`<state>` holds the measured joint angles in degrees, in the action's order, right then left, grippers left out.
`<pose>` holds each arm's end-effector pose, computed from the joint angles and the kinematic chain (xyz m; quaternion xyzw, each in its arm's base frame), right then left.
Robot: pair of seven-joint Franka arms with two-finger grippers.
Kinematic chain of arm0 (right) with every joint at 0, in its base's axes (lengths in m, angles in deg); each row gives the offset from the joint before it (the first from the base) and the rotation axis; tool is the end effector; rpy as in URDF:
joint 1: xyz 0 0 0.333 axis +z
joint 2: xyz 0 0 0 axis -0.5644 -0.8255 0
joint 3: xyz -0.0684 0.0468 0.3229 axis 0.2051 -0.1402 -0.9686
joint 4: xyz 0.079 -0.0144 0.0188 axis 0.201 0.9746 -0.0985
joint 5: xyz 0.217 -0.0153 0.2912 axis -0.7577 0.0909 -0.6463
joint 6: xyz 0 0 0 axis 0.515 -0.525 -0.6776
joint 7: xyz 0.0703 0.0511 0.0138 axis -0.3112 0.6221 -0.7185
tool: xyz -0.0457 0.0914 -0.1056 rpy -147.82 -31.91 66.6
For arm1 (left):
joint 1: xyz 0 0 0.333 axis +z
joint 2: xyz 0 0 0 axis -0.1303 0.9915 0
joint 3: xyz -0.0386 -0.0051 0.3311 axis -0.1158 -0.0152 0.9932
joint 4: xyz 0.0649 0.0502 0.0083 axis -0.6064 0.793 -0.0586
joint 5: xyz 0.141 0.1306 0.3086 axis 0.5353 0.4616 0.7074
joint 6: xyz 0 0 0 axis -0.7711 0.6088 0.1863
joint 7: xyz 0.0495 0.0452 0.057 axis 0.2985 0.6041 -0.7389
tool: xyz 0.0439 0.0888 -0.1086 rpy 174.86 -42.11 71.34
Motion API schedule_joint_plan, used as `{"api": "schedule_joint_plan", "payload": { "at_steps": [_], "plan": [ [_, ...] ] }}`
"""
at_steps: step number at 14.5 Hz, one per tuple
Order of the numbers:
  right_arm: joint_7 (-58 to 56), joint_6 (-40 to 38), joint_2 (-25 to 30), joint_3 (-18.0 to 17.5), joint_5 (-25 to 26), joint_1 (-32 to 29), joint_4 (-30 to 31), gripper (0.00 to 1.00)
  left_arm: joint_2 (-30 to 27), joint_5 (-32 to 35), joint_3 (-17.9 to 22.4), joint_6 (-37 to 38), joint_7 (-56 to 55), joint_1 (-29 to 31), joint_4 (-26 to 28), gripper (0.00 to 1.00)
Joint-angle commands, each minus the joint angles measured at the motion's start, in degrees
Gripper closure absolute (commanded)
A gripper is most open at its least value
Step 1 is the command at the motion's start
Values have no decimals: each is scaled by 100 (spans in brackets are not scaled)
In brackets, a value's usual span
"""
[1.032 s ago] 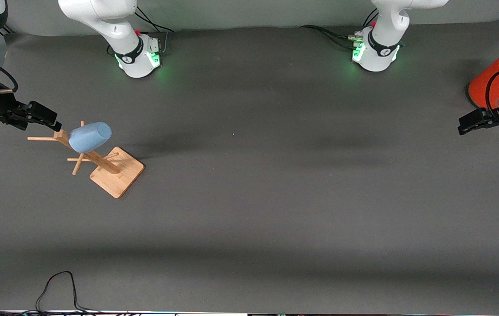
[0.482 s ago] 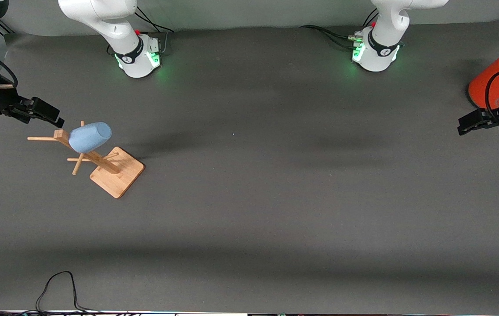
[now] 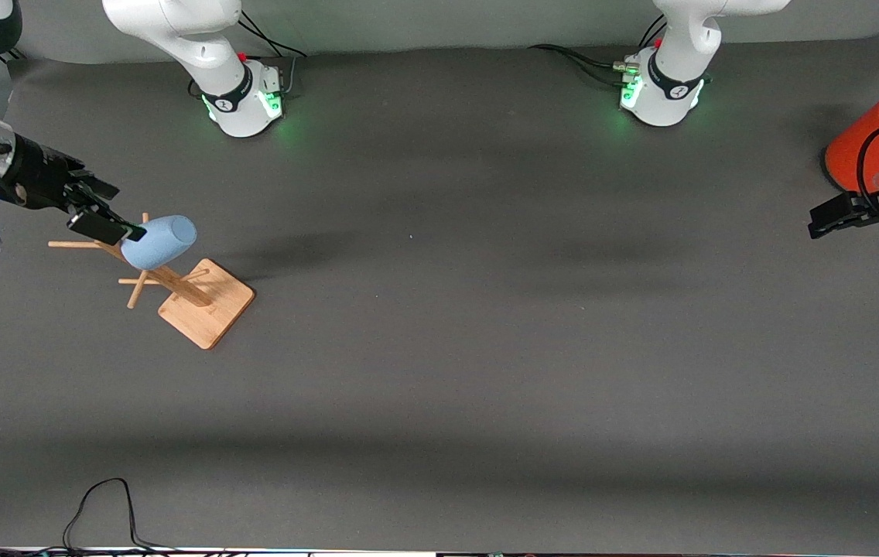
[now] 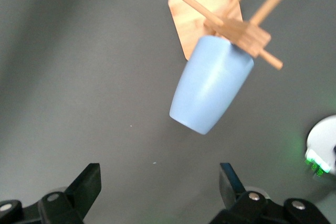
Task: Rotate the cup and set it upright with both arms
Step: 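Reach the right gripper to the blue cup on the wooden stand peg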
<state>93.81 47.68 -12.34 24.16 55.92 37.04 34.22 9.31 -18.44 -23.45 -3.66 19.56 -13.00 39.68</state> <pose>0.5002 0.0528 0.5695 -0.8751 0.4647 0.1091 0.0795 0.5323 0.0131 0.5737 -0.9988 -0.0283 0.0357 0.0168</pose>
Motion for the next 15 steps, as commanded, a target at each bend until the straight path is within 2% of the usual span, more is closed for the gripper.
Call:
{"api": "schedule_joint_plan", "payload": {
  "at_steps": [1, 3, 5, 10, 14, 15],
  "plan": [
    [596, 104, 146, 140, -214, -48, 347, 0, -58, -9, -14, -45, 74, 32, 59, 0],
    [658, 201, 225, 517, -205, -39, 672, 0, -49, -18, -14, -54, 74, 24, 68, 0],
    [658, 324, 295, 676, -179, -30, 971, 0, 3, -36, -22, -89, 74, 24, 59, 0],
    [684, 1237, 349, 712, -214, -13, 1788, 0, 83, -36, -14, -63, 74, 32, 33, 0],
    [921, 1660, 349, 703, -258, 57, 2211, 0, 153, -1, -14, -72, 74, 32, 24, 0],
    [921, 1695, 340, 703, -423, 66, 2273, 0, 153, -1, -14, -72, 83, 41, 24, 0]
  ]
}}
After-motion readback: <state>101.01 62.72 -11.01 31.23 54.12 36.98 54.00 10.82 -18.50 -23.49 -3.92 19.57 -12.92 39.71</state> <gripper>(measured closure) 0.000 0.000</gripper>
